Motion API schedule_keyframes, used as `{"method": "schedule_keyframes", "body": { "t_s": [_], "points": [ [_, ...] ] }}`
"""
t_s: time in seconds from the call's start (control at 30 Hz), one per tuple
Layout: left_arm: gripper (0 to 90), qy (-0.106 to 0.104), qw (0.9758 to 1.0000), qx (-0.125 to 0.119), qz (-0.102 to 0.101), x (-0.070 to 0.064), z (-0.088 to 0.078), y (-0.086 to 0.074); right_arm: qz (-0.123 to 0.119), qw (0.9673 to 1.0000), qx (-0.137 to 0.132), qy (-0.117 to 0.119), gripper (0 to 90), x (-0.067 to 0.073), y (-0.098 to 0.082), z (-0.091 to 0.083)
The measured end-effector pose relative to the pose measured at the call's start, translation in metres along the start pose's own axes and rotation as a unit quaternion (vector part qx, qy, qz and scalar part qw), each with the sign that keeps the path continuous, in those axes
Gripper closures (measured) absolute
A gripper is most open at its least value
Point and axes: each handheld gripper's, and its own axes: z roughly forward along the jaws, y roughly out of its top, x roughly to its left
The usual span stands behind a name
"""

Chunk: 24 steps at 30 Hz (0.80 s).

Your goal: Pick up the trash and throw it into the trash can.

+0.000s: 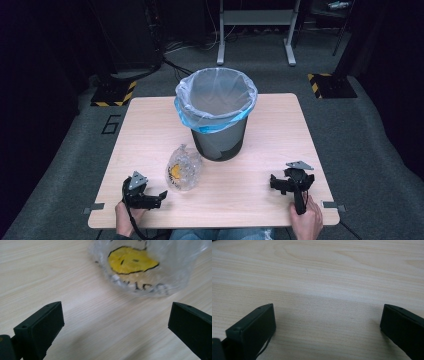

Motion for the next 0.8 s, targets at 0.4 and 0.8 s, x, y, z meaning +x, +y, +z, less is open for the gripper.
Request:
{"method": "schedule_keyframes", "body": {
  "t_s": [0.4, 0.8],
  "points": [
    [0.0, -0.03, 0.9993, -0.023, 0.009, -0.019, 0.001, 0.02, 0.001, 1.0, 0.0, 0.0, 0.0, 0.0, 0.0, 0.0],
    [0.0, -0.05, 0.9973, -0.026, 0.048, -0.042, 0.01, 0.037, -0.005, 1.0, 0.0, 0.004, 0.0, -0.001, 0.0, 0.0]
  ]
}}
